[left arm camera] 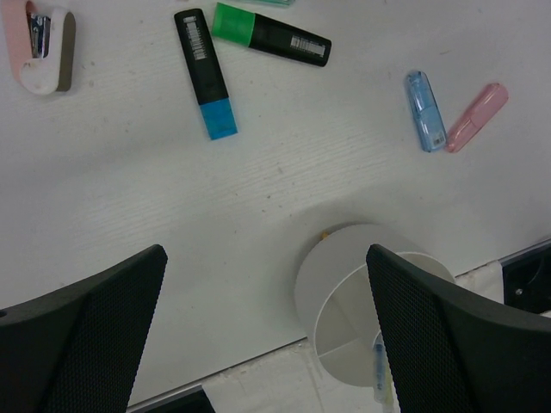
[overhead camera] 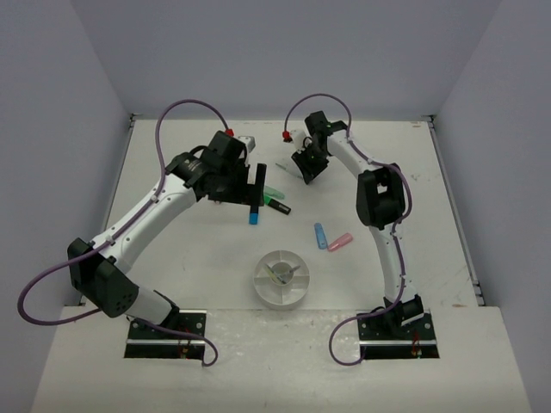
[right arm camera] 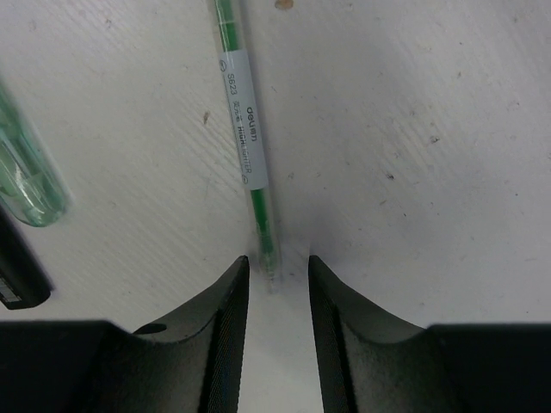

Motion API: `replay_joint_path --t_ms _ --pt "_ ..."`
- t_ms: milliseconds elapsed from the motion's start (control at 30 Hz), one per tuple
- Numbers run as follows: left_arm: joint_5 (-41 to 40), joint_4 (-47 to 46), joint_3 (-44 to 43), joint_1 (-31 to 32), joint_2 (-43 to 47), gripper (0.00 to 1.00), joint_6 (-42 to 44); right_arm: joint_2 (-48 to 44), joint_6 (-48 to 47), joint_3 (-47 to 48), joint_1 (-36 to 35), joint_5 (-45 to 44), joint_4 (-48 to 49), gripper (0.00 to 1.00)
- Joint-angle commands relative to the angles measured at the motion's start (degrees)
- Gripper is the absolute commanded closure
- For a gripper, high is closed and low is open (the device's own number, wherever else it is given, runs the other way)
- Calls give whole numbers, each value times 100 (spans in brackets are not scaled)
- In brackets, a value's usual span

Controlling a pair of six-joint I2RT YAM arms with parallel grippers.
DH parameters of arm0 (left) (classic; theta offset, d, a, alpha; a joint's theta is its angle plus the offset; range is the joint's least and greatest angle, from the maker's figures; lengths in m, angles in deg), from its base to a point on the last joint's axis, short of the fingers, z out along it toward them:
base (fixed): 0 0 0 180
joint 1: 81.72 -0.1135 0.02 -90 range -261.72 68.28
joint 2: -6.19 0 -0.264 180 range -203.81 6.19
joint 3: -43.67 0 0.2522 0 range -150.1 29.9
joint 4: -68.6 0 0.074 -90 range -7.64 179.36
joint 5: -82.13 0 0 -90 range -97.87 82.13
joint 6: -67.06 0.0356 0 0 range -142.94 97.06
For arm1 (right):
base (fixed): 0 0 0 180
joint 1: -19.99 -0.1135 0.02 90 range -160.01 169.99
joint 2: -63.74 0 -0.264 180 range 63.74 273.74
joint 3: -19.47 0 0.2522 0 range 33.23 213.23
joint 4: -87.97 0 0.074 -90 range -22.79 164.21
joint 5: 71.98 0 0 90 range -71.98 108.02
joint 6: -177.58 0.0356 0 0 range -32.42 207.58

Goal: Sort the stationery into containers
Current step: Pick up the pen from the center of the board.

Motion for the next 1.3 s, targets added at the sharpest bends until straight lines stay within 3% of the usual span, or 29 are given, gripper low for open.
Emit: replay_joint_path --t_ms 0,100,167,267,367,433,500,567,633,867,1067,1267 --pt "144 -60 -292 -43 -5 0 225 61 -60 160 22 119 -160 69" --pt "145 -83 -416 -61 -42 0 229 24 -80 101 22 112 -111 78" --pt "142 -88 -471 -66 -67 0 238 -20 -141 53 21 132 -76 79" --pt "118 -95 -511 -82 -84 0 246 -53 -157 -28 -4 81 -12 68" --pt "143 -78 -492 -100 -46 0 247 -41 -182 5 -66 13 -31 64" --pt "111 -62 -461 -100 33 0 247 53 -190 169 -66 83 -118 68" --pt "53 -13 -442 -115 134 0 247 92 -199 237 -66 96 -141 77" --pt "3 19 -429 -138 237 0 244 78 -179 222 -69 93 -139 94" --pt "-22 19 -423 -152 293 0 238 20 -156 141 -83 37 -92 100" --pt "-57 -41 -440 -204 261 0 230 -302 291 -153 -102 -204 240 100" --pt "-279 -188 -466 -231 62 0 193 -1289 1198 -565 -41 -285 970 100" --pt "-296 -437 -702 -318 -362 0 359 -2401 2018 -887 30 -281 1079 100"
